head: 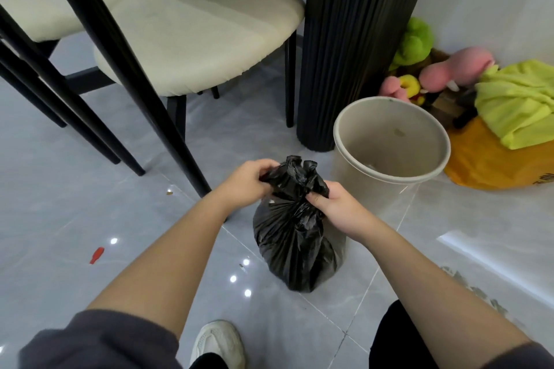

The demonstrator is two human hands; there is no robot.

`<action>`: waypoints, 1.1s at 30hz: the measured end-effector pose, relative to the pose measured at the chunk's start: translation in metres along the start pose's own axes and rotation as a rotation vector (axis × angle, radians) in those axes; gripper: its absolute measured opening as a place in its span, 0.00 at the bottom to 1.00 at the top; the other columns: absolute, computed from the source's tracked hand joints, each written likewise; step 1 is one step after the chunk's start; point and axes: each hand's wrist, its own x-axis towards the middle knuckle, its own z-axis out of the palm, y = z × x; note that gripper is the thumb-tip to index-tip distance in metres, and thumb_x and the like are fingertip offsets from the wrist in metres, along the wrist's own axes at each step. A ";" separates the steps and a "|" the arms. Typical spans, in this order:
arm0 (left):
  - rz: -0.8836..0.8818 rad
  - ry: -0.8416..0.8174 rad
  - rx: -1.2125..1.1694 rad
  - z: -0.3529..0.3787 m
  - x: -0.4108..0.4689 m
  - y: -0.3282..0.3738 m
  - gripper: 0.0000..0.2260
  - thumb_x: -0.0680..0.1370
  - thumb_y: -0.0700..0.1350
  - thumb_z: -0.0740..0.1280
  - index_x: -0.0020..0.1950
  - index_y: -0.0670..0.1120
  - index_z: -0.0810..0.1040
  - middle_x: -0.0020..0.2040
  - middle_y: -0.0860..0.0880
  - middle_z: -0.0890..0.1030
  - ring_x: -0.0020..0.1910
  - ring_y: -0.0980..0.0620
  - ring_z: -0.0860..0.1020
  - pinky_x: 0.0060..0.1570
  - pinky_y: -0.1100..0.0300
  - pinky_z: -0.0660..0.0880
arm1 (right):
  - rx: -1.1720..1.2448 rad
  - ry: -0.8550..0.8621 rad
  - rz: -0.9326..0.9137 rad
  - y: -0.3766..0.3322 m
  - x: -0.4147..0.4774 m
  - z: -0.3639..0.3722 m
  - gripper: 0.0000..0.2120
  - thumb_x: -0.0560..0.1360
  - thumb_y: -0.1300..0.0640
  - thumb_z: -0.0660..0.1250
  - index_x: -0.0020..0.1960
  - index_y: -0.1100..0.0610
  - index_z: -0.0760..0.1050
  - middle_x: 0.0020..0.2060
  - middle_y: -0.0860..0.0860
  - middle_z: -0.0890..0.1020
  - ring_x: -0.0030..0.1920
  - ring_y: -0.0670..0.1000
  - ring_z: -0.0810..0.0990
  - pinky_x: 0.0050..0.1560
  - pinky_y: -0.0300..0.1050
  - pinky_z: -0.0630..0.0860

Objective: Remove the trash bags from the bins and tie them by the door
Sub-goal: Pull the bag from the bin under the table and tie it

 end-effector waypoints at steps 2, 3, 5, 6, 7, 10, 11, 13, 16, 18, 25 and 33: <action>-0.045 0.041 -0.069 0.000 0.001 0.007 0.11 0.74 0.30 0.67 0.40 0.46 0.76 0.33 0.46 0.77 0.28 0.57 0.76 0.36 0.61 0.77 | 0.039 0.018 0.042 -0.001 -0.001 -0.002 0.10 0.81 0.62 0.58 0.48 0.53 0.77 0.46 0.48 0.82 0.49 0.48 0.79 0.60 0.51 0.73; -0.059 0.051 -0.108 -0.003 0.001 0.007 0.10 0.74 0.31 0.68 0.38 0.45 0.75 0.32 0.45 0.76 0.26 0.58 0.76 0.33 0.63 0.77 | 0.069 0.040 0.065 -0.001 -0.002 -0.004 0.11 0.81 0.62 0.58 0.48 0.52 0.77 0.46 0.47 0.82 0.50 0.48 0.79 0.61 0.51 0.73; -0.060 0.041 -0.202 -0.011 0.001 0.009 0.08 0.74 0.33 0.69 0.39 0.44 0.76 0.33 0.45 0.77 0.27 0.58 0.77 0.33 0.67 0.77 | 0.109 0.092 0.104 0.002 -0.001 -0.008 0.12 0.81 0.62 0.57 0.50 0.50 0.77 0.49 0.48 0.82 0.53 0.48 0.80 0.63 0.51 0.73; -0.046 0.033 -0.235 -0.015 -0.001 0.011 0.07 0.73 0.33 0.70 0.39 0.43 0.76 0.33 0.46 0.78 0.29 0.57 0.77 0.35 0.66 0.77 | 0.135 0.104 0.119 0.004 0.000 -0.010 0.12 0.81 0.62 0.57 0.53 0.49 0.77 0.53 0.49 0.82 0.56 0.50 0.79 0.65 0.53 0.72; -0.028 0.028 -0.241 -0.018 -0.003 0.014 0.07 0.73 0.34 0.71 0.39 0.43 0.77 0.33 0.47 0.79 0.30 0.56 0.78 0.37 0.66 0.77 | 0.174 0.104 0.132 0.005 0.000 -0.011 0.12 0.81 0.62 0.57 0.55 0.49 0.76 0.55 0.50 0.82 0.59 0.51 0.79 0.66 0.55 0.72; 0.036 -0.016 -0.240 -0.015 -0.007 0.030 0.04 0.72 0.33 0.72 0.40 0.40 0.78 0.33 0.47 0.80 0.32 0.56 0.78 0.38 0.65 0.78 | 0.296 0.039 0.136 0.004 0.002 -0.007 0.14 0.80 0.65 0.58 0.58 0.49 0.74 0.56 0.51 0.81 0.59 0.52 0.79 0.64 0.53 0.73; 0.050 -0.041 -0.238 -0.012 -0.008 0.035 0.04 0.71 0.33 0.72 0.42 0.38 0.78 0.34 0.45 0.80 0.32 0.55 0.78 0.39 0.64 0.78 | 0.328 0.001 0.131 0.002 0.002 -0.004 0.14 0.79 0.66 0.58 0.58 0.50 0.74 0.55 0.51 0.81 0.57 0.51 0.79 0.62 0.51 0.74; 0.066 -0.087 -0.242 -0.007 -0.009 0.045 0.04 0.71 0.32 0.71 0.44 0.36 0.78 0.37 0.43 0.80 0.33 0.54 0.79 0.40 0.64 0.79 | 0.353 -0.065 0.137 -0.001 0.004 0.003 0.14 0.79 0.68 0.58 0.56 0.53 0.75 0.50 0.52 0.81 0.54 0.51 0.79 0.58 0.46 0.75; 0.074 -0.152 -0.279 -0.006 -0.011 0.051 0.05 0.71 0.31 0.71 0.43 0.38 0.78 0.39 0.41 0.80 0.36 0.51 0.79 0.41 0.63 0.80 | 0.322 -0.075 0.111 -0.002 0.006 0.013 0.09 0.74 0.63 0.62 0.51 0.54 0.78 0.46 0.51 0.81 0.52 0.51 0.79 0.57 0.45 0.73; 0.064 -0.182 -0.299 -0.008 -0.012 0.050 0.05 0.72 0.31 0.70 0.43 0.39 0.78 0.41 0.40 0.80 0.38 0.49 0.80 0.42 0.63 0.80 | 0.293 -0.047 0.081 -0.002 0.008 0.017 0.09 0.73 0.60 0.63 0.49 0.52 0.79 0.47 0.50 0.81 0.53 0.51 0.78 0.60 0.49 0.72; 0.026 -0.221 -0.285 -0.010 -0.018 0.047 0.06 0.74 0.31 0.67 0.42 0.41 0.78 0.42 0.39 0.81 0.34 0.54 0.80 0.40 0.65 0.78 | 0.189 0.010 -0.043 -0.010 0.011 0.029 0.06 0.78 0.62 0.62 0.52 0.54 0.74 0.42 0.50 0.79 0.44 0.49 0.77 0.43 0.44 0.76; -0.052 -0.046 -0.235 -0.023 -0.021 0.031 0.08 0.75 0.36 0.68 0.53 0.44 0.76 0.45 0.46 0.78 0.34 0.56 0.78 0.36 0.64 0.77 | 0.319 0.170 0.181 -0.002 0.017 0.028 0.11 0.80 0.64 0.57 0.44 0.56 0.75 0.36 0.53 0.76 0.33 0.48 0.72 0.29 0.37 0.70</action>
